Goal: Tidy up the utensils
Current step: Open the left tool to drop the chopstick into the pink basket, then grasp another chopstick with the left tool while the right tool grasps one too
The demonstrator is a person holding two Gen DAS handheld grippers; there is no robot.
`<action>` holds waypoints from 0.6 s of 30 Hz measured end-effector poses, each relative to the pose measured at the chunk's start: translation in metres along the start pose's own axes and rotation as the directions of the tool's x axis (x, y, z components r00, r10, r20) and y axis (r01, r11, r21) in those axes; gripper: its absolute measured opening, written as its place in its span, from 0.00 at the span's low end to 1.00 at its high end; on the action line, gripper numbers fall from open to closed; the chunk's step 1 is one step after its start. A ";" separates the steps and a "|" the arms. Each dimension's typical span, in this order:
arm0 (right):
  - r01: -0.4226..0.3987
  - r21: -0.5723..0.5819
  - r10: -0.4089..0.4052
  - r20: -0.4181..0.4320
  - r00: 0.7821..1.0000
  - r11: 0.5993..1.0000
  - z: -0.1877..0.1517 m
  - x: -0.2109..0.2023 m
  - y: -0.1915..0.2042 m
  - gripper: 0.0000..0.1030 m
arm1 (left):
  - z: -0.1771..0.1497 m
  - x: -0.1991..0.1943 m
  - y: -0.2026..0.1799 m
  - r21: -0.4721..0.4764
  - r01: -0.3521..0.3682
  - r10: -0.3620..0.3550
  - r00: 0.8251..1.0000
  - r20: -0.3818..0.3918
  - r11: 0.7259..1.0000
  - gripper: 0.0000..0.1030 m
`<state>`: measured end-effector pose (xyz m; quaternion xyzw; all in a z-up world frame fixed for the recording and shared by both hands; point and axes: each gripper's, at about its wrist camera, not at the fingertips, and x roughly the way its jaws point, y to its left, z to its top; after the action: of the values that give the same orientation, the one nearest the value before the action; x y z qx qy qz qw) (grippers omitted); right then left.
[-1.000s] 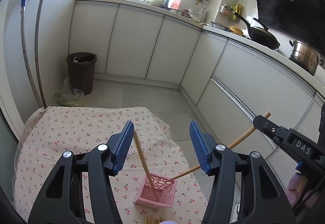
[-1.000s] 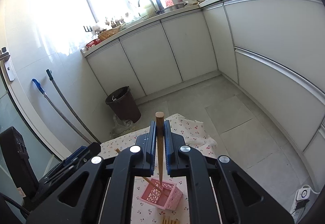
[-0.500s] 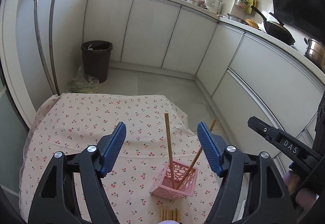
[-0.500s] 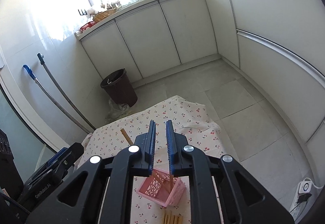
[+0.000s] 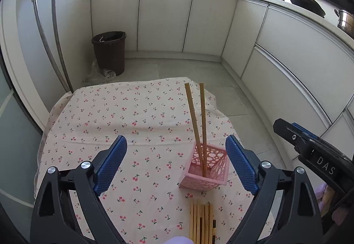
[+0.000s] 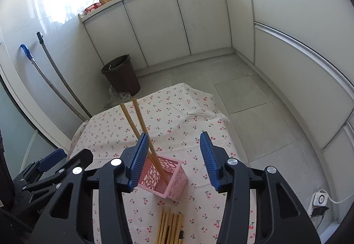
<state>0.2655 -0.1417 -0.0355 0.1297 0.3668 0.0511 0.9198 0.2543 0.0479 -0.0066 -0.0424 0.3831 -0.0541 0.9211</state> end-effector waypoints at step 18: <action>0.198 0.018 -0.179 -0.347 0.920 0.980 -0.108 0.026 -0.059 0.91 | -0.098 0.083 0.004 0.078 -0.039 0.069 0.901 -0.429 0.996 0.93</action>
<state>0.2101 -0.1721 -0.1448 0.1072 0.5339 -0.0256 0.8384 0.2427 0.0378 -0.1341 0.0127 0.5761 -0.0495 0.8158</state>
